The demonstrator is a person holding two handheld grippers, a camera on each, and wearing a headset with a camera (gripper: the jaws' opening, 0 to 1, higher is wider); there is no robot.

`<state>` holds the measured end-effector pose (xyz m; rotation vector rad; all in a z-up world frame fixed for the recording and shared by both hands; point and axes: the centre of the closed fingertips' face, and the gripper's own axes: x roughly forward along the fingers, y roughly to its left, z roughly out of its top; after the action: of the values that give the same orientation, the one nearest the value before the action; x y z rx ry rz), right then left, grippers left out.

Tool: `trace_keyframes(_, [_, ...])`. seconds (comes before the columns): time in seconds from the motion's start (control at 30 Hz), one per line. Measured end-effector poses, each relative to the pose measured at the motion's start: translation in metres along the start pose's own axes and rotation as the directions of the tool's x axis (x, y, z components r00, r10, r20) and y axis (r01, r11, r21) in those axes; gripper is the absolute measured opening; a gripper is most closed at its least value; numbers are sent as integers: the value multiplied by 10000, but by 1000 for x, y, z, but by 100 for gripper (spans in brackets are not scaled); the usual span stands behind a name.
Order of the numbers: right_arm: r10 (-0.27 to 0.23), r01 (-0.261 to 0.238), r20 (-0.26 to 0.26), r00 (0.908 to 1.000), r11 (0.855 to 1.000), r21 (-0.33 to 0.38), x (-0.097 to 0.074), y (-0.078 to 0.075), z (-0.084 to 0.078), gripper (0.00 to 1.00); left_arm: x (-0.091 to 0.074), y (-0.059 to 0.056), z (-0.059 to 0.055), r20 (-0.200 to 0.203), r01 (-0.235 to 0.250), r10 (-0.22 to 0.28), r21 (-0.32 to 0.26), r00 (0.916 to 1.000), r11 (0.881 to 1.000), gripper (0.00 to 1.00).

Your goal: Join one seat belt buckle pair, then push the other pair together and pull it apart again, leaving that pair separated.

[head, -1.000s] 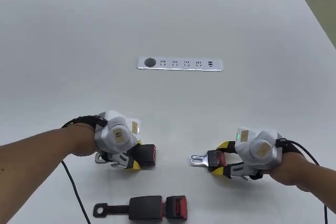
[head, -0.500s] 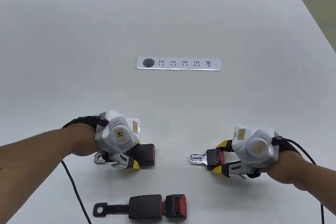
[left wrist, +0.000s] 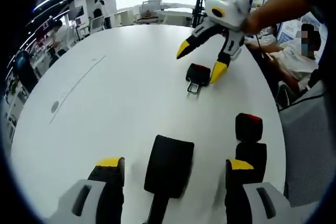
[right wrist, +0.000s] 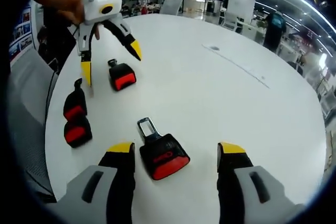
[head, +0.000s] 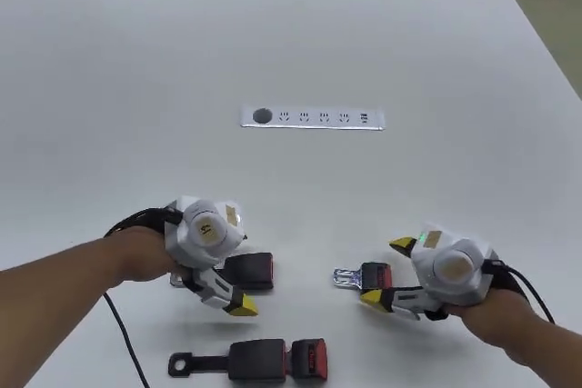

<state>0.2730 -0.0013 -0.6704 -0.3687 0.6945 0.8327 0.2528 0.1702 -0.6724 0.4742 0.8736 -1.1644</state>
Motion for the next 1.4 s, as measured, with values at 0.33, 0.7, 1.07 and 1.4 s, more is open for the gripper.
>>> trace_keyframes(0.33, [-1851, 1748, 703, 9802, 9758, 1310, -1, -20, 7, 76, -16, 21, 2, 1073, -1435, 1713, -2281, 9794, 9630, 100])
trace_keyframes(0.7, [-2384, 2153, 926, 9667, 9541, 2083, -9, -16, 13, 79, -33, 22, -2, 1525, -2299, 2966, -3469, 9428, 9093, 100])
trace_keyframes(1.07, [-2426, 2002, 1463, 9590, 9458, 2556, -24, 5, 16, 89, -56, 5, -10, 2179, -2349, 3634, -4554, 9058, 8587, 100])
trace_keyframes(1.4, [-2310, 1902, 1743, 9572, 9561, 2228, -46, 34, 14, 94, -86, -20, -15, 2789, -2354, 3951, -4679, 8753, 8518, 100])
